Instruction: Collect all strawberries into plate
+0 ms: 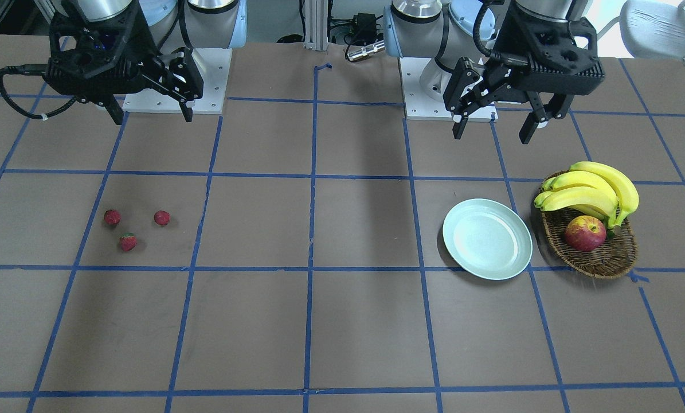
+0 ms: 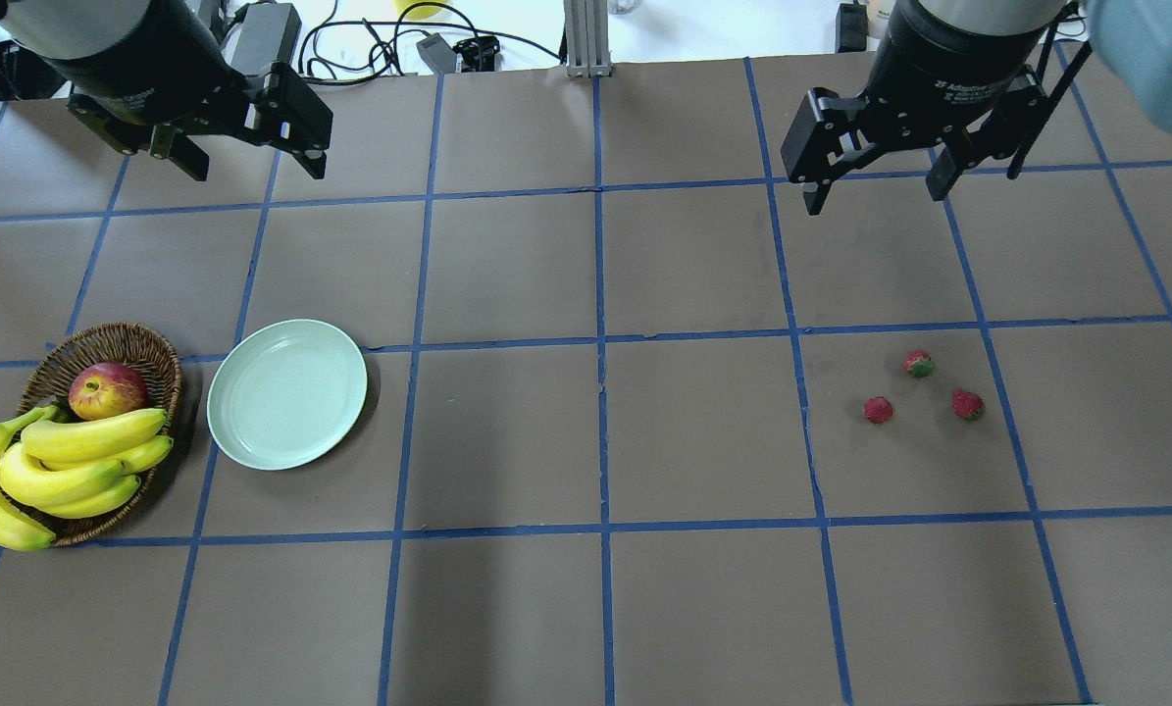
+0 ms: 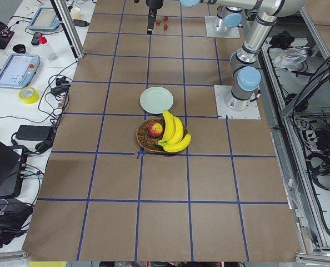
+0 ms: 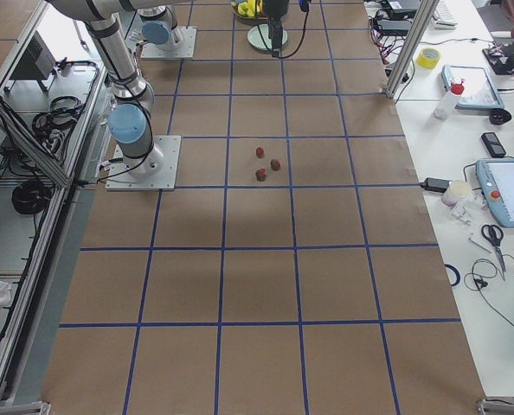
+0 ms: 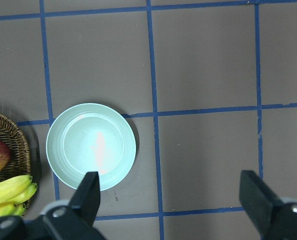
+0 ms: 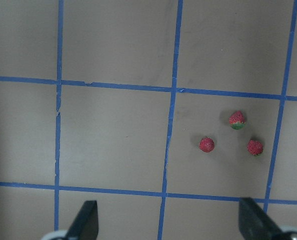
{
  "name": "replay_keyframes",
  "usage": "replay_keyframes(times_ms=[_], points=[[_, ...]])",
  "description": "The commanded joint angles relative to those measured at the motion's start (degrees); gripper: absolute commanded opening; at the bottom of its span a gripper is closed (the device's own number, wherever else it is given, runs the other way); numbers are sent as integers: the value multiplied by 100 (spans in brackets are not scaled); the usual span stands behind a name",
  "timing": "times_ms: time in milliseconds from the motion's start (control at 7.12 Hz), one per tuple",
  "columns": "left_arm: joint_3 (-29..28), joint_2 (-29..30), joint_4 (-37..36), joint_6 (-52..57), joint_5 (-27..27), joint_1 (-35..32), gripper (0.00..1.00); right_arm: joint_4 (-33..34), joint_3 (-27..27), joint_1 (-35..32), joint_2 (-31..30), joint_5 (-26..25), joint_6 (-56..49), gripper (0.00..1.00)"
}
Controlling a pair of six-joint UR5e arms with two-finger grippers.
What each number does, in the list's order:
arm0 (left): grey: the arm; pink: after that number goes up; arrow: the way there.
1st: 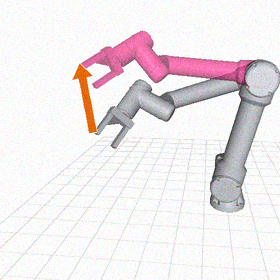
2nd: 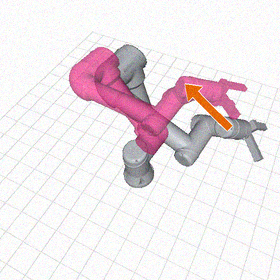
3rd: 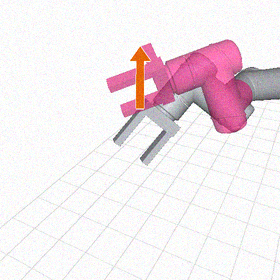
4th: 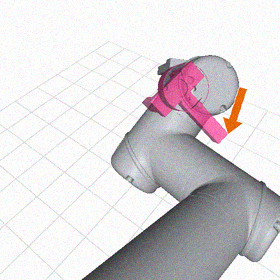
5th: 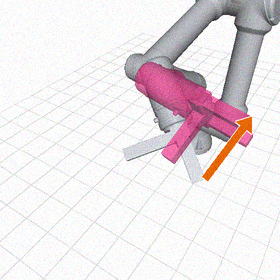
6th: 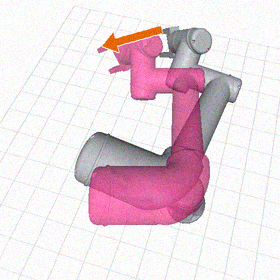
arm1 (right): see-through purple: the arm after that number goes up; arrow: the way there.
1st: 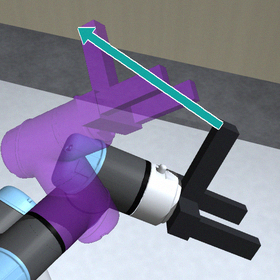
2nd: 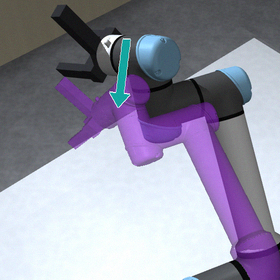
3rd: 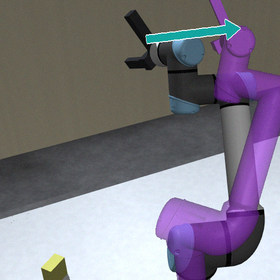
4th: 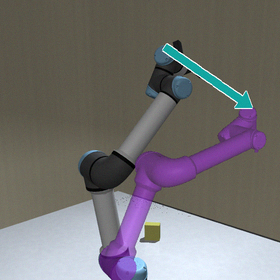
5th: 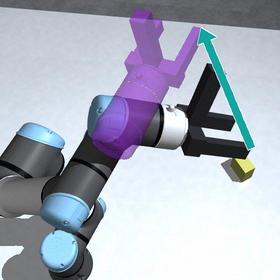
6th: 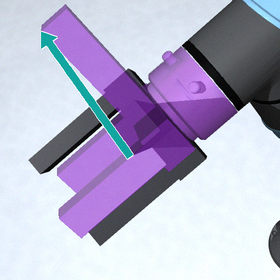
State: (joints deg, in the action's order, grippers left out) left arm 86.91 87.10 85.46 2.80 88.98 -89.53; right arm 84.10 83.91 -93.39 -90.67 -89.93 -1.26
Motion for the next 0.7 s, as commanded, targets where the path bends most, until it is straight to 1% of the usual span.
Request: replay_keyframes(times_ms=[0,562], points=[[1,0,6,-155,-4,-3,100,1,-23,13,14,63,-49,100],[19,9,180,-157,5,-47,100,10,-32,40,31,116,12,100]])
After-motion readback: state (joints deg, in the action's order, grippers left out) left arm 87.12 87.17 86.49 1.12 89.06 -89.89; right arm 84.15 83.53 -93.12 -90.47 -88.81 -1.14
